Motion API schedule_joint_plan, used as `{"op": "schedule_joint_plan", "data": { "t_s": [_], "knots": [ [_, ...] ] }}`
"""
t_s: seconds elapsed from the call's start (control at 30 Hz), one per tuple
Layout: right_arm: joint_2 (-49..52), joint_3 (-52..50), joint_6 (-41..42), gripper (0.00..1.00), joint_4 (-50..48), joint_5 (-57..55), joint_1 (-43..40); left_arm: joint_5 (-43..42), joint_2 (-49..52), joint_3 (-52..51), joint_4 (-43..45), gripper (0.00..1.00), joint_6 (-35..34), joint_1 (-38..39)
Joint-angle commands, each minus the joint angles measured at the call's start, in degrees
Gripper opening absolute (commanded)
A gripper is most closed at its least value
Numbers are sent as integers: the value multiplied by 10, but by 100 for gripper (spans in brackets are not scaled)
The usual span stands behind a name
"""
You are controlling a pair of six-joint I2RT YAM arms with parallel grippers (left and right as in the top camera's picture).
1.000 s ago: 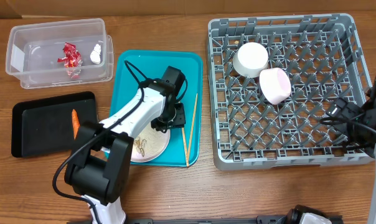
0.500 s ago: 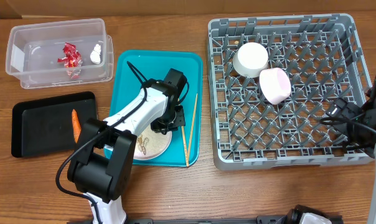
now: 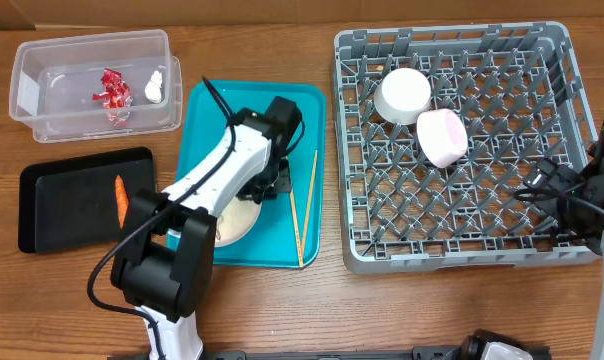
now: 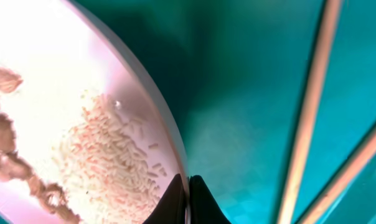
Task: Sort waste into correct bins and load items into the dishwasher
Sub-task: 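Lift the plate with the left gripper over the black tray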
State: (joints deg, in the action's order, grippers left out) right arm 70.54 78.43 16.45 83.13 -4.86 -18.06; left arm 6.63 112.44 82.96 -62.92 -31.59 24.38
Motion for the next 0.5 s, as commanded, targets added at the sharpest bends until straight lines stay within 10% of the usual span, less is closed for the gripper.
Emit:
{"op": "schedule_joint_plan", "data": {
  "t_s": [0.0,0.47],
  "knots": [
    [-7,10,-1,100,-2,0,-3,35,7,37,-15,4,9,-3],
    [-7,10,-2,100,-2,0,-3,74,7,84,-80,4,7,-4]
  ]
}}
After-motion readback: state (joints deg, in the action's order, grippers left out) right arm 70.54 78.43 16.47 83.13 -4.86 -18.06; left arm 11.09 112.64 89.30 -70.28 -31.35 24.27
